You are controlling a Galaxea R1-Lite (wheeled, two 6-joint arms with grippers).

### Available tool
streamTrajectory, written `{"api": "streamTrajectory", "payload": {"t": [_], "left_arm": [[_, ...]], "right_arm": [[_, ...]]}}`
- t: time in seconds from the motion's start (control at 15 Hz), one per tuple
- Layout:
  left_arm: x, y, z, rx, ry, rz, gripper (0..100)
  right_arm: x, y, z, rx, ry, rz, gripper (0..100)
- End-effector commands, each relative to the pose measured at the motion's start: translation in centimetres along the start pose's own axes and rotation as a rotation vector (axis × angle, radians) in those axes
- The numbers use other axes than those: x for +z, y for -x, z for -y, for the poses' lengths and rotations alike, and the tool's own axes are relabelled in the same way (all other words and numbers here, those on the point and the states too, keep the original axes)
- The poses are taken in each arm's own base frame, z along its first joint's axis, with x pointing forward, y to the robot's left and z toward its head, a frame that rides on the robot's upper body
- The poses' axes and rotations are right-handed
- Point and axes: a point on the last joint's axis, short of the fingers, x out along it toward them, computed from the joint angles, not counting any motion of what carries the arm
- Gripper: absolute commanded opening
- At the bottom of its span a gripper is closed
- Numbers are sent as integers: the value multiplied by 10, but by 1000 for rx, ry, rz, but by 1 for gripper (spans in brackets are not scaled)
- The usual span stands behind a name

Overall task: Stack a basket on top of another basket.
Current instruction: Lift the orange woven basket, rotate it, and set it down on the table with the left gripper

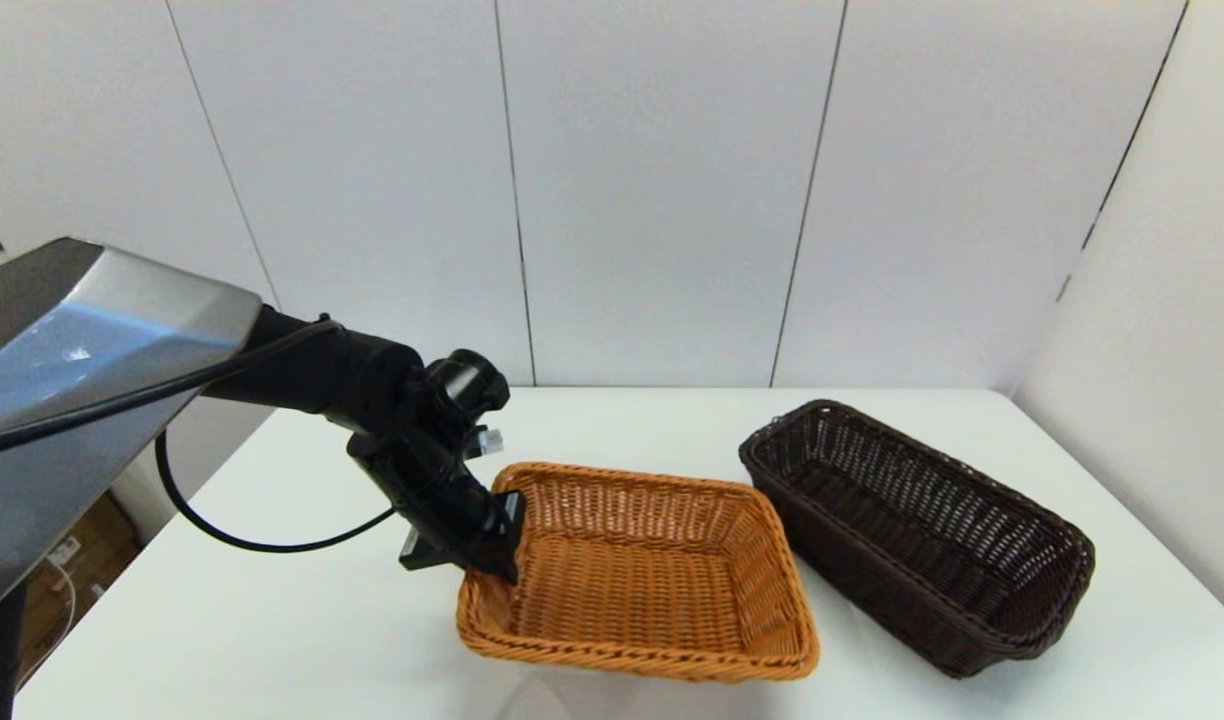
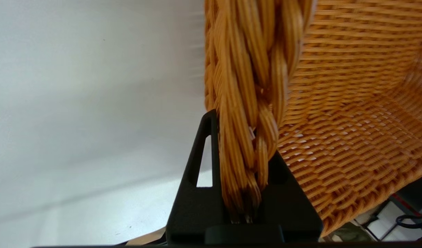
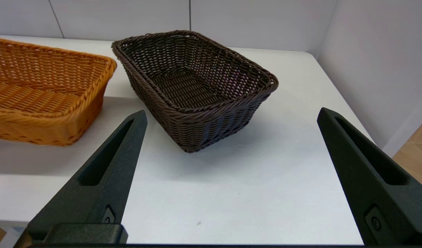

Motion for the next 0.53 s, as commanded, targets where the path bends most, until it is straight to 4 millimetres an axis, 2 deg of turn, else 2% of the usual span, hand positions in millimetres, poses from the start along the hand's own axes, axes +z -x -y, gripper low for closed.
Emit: {"api": "streamTrajectory", "payload": {"t": [0.07, 0.4, 0.53], "left_arm": [[3, -10, -4, 10, 22, -19, 100], [5, -7, -6, 14, 33, -2, 100], [4, 2, -4, 4, 24, 18, 100]], "right_arm": [[0, 0, 0, 1, 1, 0, 100], [0, 0, 0, -1, 1, 0, 100], [0, 0, 0, 1, 1, 0, 100]]}}
